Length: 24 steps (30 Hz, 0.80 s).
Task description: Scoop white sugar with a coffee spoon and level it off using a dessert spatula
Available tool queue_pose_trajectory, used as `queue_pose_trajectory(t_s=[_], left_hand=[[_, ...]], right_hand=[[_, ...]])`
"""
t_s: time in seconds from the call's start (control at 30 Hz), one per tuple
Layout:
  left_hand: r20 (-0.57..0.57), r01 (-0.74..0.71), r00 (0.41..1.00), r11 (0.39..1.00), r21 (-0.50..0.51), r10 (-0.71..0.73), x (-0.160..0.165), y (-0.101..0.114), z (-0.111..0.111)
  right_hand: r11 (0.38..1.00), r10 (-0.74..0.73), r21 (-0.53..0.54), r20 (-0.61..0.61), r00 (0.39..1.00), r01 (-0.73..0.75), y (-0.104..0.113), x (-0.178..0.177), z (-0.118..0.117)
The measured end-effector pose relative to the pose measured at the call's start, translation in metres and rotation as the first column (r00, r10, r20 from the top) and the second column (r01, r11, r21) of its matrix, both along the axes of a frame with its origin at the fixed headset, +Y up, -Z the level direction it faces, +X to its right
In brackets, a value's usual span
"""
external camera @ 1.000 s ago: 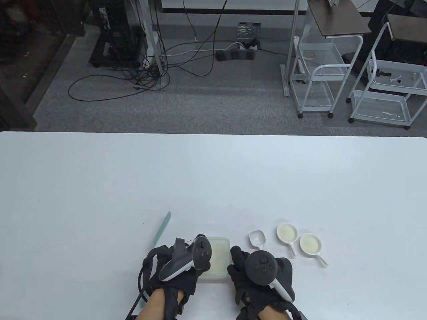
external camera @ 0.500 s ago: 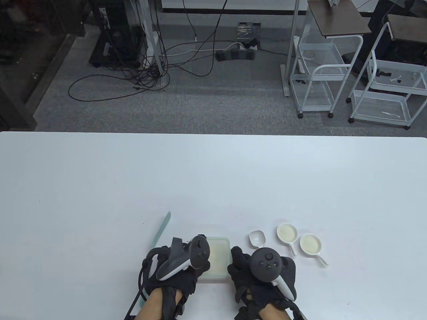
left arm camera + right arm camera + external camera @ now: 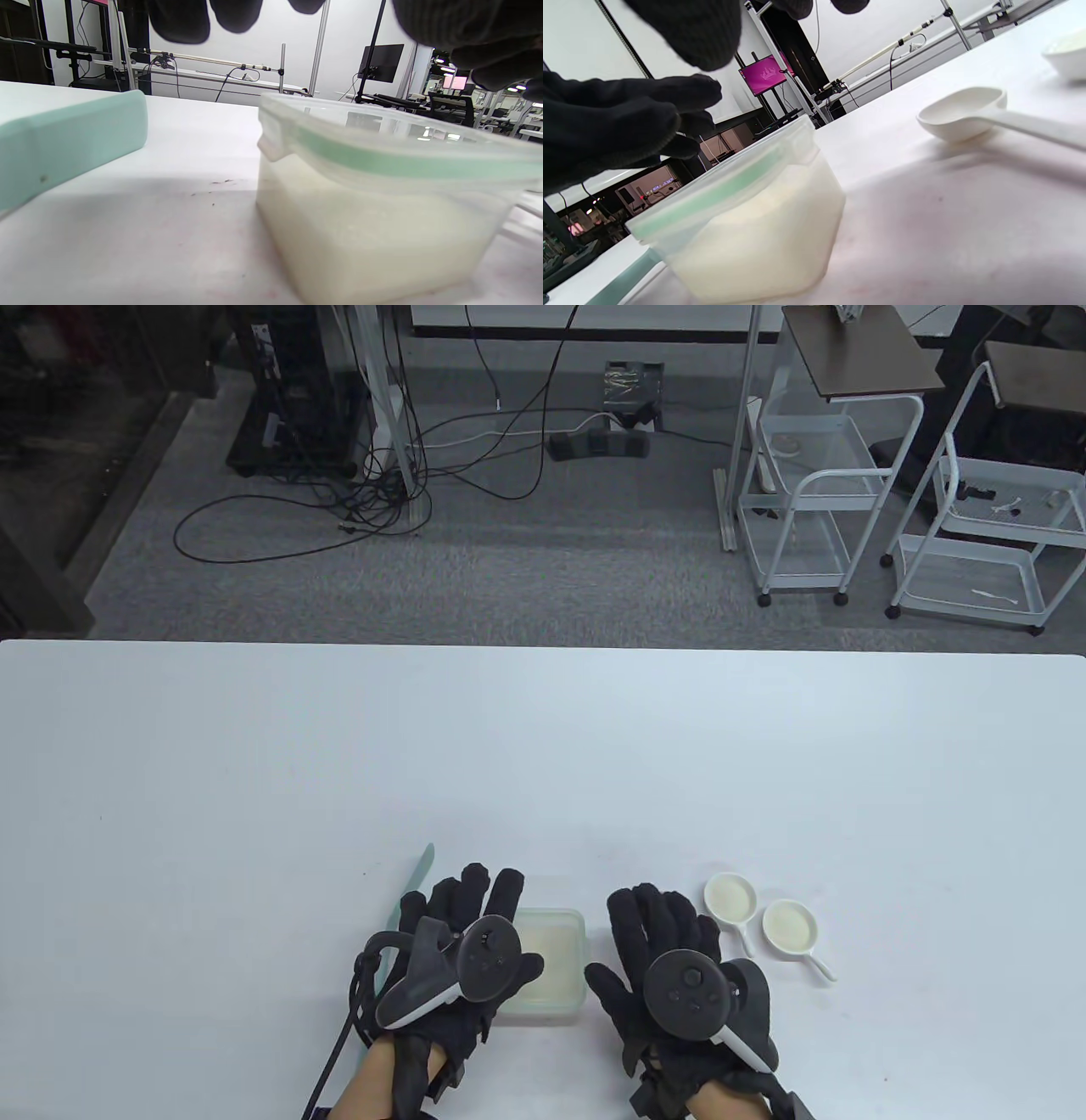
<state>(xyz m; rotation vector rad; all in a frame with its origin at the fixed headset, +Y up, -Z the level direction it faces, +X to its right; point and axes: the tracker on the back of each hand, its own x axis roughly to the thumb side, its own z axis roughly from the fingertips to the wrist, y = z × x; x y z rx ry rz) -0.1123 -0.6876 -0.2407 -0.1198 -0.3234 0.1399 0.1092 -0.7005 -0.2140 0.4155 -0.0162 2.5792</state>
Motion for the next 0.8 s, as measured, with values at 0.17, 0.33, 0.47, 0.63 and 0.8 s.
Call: queue_pose_trajectory(t_s=[0.17,0.33,0.47,0.63,0.8], left_hand=[[0.009,-0.038,0.999,0.998,-0.051,0.039,0.001,0.005,0.004],[0.049,-0.066,0.996,0.997,-0.042,0.068,0.002,0.010,0.006],[0.049,-0.064,0.997,0.997,-0.036,0.066,0.002,0.009,0.005],[0.037,-0.057,0.998,0.997,-0.045,0.058,0.001,0.009,0.005],[0.039,-0.040,0.998,0.998,-0.053,0.042,0.002,0.008,0.005]], right_hand=[[0.999,0.049,0.017,0.042,0.998,-0.050,0.003,0.004,0.001],[0.999,0.040,0.026,0.083,0.996,-0.042,0.007,0.011,-0.002],[0.999,0.043,0.015,0.107,0.993,-0.045,0.005,0.015,-0.002],[0.998,0.052,0.015,0.107,0.993,-0.054,0.005,0.014,-0.002],[0.997,0.070,0.020,0.090,0.994,-0.072,0.004,0.010,-0.001]])
